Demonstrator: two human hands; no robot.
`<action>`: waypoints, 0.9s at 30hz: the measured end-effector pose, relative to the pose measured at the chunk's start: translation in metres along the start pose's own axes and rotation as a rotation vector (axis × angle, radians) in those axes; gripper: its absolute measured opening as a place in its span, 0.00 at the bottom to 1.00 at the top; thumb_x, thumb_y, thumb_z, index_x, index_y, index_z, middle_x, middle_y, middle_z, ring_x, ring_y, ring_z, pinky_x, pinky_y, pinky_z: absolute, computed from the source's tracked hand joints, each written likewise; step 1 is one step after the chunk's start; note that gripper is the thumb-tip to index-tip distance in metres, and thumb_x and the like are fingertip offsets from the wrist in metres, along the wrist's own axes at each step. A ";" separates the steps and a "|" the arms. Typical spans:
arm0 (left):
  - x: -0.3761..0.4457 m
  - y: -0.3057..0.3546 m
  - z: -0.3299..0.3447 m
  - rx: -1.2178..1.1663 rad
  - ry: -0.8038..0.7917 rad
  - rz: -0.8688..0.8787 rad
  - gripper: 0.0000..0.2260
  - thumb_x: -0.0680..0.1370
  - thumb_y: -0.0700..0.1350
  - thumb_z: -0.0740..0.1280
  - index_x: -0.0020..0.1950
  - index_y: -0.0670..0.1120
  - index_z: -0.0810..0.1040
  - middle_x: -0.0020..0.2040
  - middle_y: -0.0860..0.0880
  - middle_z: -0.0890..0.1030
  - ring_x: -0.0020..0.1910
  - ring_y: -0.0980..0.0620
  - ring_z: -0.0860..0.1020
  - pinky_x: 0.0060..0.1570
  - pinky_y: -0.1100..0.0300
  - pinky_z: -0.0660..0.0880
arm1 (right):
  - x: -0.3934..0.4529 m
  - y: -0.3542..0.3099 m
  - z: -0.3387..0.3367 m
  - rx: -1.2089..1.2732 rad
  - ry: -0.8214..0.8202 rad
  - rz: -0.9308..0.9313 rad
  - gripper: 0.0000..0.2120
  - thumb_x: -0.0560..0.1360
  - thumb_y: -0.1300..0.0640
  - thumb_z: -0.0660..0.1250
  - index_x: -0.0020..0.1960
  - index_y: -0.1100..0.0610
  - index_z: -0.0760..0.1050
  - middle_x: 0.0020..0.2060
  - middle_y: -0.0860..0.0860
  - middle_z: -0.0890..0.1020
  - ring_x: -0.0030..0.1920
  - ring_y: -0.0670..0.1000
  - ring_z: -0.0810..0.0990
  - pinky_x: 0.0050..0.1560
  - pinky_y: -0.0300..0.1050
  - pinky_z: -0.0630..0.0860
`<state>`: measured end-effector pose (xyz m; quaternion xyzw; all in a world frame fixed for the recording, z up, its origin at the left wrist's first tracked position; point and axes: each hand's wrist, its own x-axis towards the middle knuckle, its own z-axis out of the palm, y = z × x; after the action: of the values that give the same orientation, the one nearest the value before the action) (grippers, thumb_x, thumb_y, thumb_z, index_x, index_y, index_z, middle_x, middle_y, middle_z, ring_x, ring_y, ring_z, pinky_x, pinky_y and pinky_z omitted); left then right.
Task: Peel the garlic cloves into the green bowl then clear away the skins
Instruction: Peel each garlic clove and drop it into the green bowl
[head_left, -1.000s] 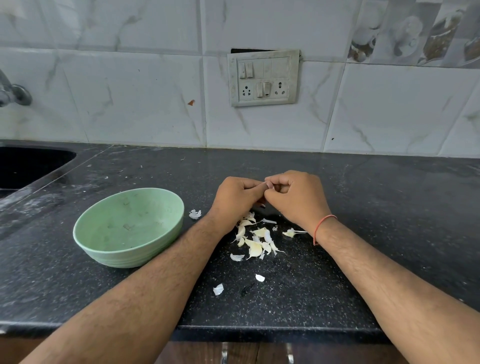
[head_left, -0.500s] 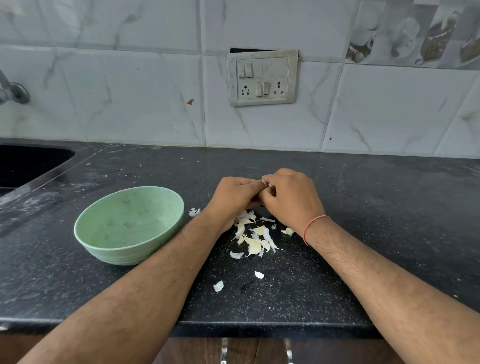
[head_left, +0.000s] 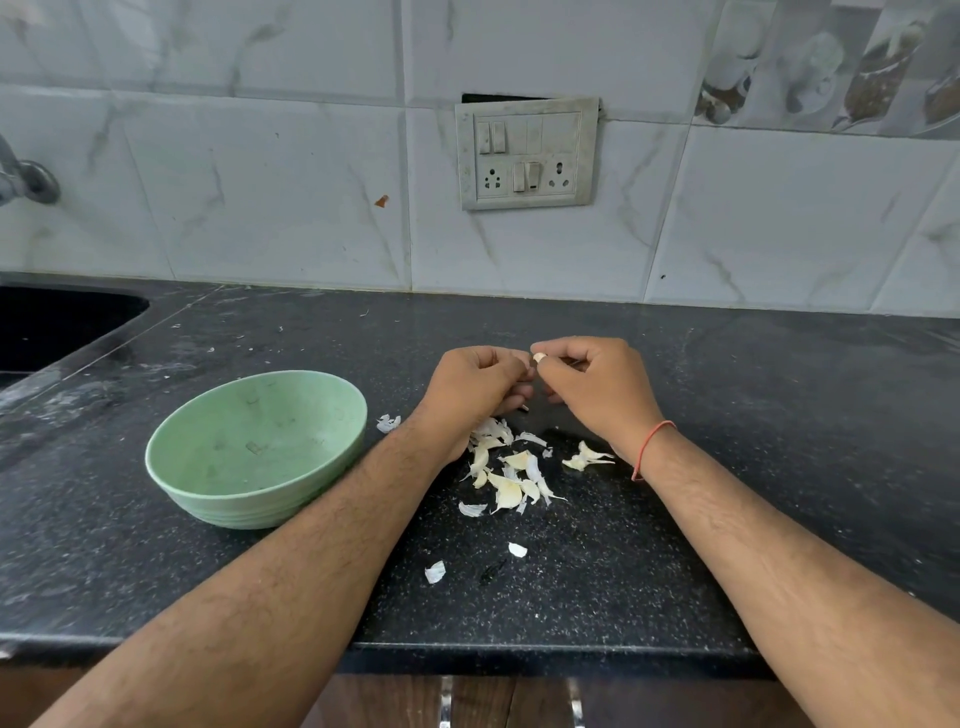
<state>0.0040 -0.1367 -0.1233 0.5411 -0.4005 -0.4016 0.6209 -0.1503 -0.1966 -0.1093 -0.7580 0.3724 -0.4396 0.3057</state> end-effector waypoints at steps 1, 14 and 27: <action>0.000 0.001 0.000 -0.004 -0.002 0.007 0.06 0.82 0.40 0.72 0.56 0.40 0.86 0.49 0.42 0.88 0.47 0.51 0.86 0.54 0.57 0.85 | 0.000 -0.001 -0.001 0.056 -0.004 0.035 0.08 0.78 0.58 0.74 0.53 0.51 0.89 0.43 0.45 0.89 0.40 0.48 0.88 0.48 0.50 0.87; -0.003 0.003 -0.001 -0.025 -0.028 0.086 0.10 0.82 0.47 0.74 0.55 0.41 0.87 0.47 0.47 0.89 0.45 0.53 0.85 0.54 0.55 0.85 | 0.000 -0.002 -0.010 0.394 -0.099 0.184 0.05 0.80 0.62 0.73 0.54 0.58 0.87 0.44 0.56 0.89 0.42 0.51 0.86 0.46 0.49 0.86; -0.005 0.002 -0.002 0.011 0.003 0.153 0.07 0.80 0.46 0.76 0.54 0.43 0.89 0.42 0.46 0.86 0.42 0.52 0.83 0.52 0.53 0.84 | -0.001 0.004 -0.008 0.408 -0.097 0.209 0.10 0.77 0.51 0.78 0.48 0.58 0.89 0.36 0.53 0.84 0.36 0.49 0.80 0.47 0.53 0.86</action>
<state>0.0046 -0.1313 -0.1220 0.5130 -0.4417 -0.3500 0.6474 -0.1589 -0.1991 -0.1100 -0.6581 0.3372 -0.4347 0.5141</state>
